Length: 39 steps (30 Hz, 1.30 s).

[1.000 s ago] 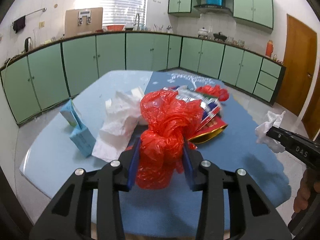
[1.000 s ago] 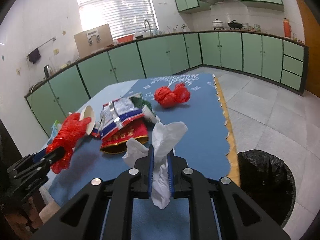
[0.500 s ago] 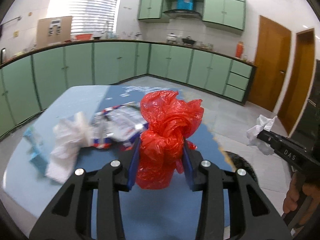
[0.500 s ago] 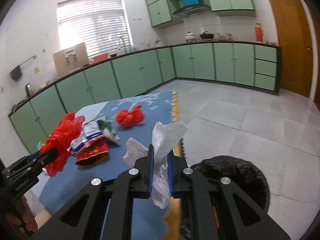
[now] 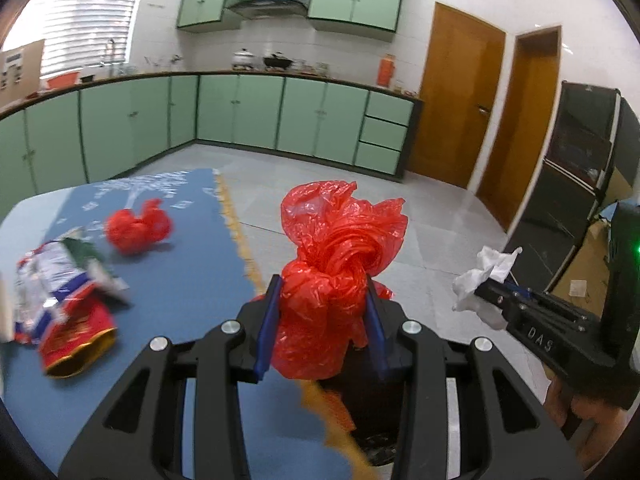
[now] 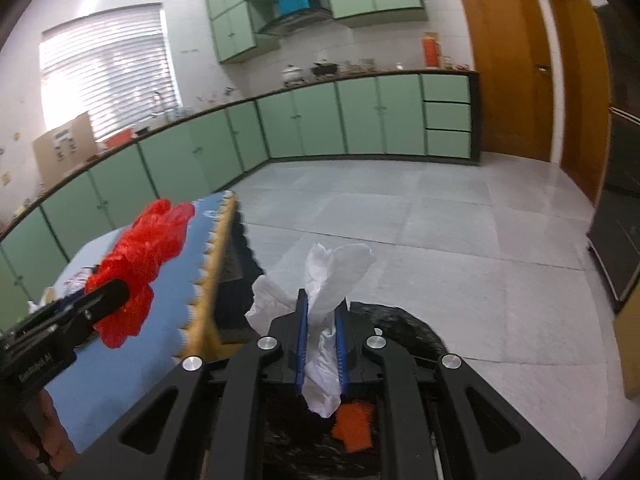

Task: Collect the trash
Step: 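Carry the tissue and red bag over the bin and release both, then grasp the white tissue with the left tool while the right tool grasps the snack wrapper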

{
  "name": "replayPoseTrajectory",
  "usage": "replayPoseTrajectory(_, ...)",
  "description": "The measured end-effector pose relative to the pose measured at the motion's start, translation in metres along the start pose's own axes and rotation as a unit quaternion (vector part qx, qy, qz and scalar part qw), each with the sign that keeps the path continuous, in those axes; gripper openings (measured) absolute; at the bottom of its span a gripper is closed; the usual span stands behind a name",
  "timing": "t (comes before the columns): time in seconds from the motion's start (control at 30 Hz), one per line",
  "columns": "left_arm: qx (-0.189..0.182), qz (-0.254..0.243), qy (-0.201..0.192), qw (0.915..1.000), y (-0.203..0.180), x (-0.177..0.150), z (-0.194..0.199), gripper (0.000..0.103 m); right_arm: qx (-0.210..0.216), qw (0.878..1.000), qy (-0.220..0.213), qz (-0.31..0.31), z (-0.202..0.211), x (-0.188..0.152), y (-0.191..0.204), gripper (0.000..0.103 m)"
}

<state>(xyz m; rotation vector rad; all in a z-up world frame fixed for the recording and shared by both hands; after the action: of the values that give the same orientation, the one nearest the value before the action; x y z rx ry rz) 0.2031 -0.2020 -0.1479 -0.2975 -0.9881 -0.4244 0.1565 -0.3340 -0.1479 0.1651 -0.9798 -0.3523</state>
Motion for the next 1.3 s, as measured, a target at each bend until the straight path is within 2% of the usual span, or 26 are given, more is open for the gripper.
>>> replayPoseTrajectory(0.2, -0.045, -0.008, 0.034, 0.9984, -0.029, -0.004, -0.045, 0.039, -0.029, 0.999, 0.016, -0.020, -0.021, -0.005, -0.038, 0.013)
replayPoseTrajectory(0.3, -0.056, -0.016, 0.045, 0.9973, -0.036, -0.007, -0.055, 0.044, -0.036, 0.999, 0.028, -0.026, -0.032, -0.011, -0.050, 0.013)
replayPoseTrajectory(0.4, -0.065, -0.013, 0.051, 0.9965, -0.038, -0.006, -0.060, 0.051, -0.044, 0.998, 0.040, -0.026, -0.041, -0.016, -0.057, 0.018)
replayPoseTrajectory(0.47, -0.069, -0.010, 0.049, 0.9964, -0.037, -0.006, -0.060, 0.057, -0.049, 0.997, 0.045, -0.025, -0.045, -0.019, -0.059, 0.025)
replayPoseTrajectory(0.53, -0.071, -0.009, 0.047, 0.9964, -0.035, -0.004, -0.057, 0.060, -0.055, 0.997, 0.047, -0.024, -0.046, -0.023, -0.062, 0.040)
replayPoseTrajectory(0.7, -0.066, 0.003, 0.037, 0.9971, -0.025, 0.002, -0.047, 0.060, -0.063, 0.997, 0.045, -0.024, -0.044, -0.024, -0.063, 0.056)
replayPoseTrajectory(0.9, -0.021, 0.019, 0.003, 0.9996, 0.010, 0.013, -0.016, 0.066, -0.057, 0.998, 0.023, -0.017, -0.029, -0.013, -0.049, 0.071)
replayPoseTrajectory(1.13, 0.067, 0.026, -0.023, 0.9971, 0.070, 0.007, 0.039, 0.077, -0.007, 1.000, -0.020, 0.007, -0.005, 0.008, 0.017, 0.097)
replayPoseTrajectory(1.3, 0.156, 0.033, -0.023, 0.9870, 0.121, -0.015, 0.087, 0.081, 0.058, 0.998, -0.021, 0.028, -0.001, 0.009, 0.083, 0.097)
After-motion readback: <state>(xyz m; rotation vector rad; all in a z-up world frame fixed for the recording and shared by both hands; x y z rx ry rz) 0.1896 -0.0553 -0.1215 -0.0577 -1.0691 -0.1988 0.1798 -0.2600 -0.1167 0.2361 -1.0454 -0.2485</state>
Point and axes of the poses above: each gripper's, at about its wrist camera, not at the fingertips, and z roughly against the way its jaws point, y to its left, x to its top, the point moved 8 cm from there along -z, roughly the way its jaws point, and after that the axes turned 8 degrees about -z, right-handed, at the moved point
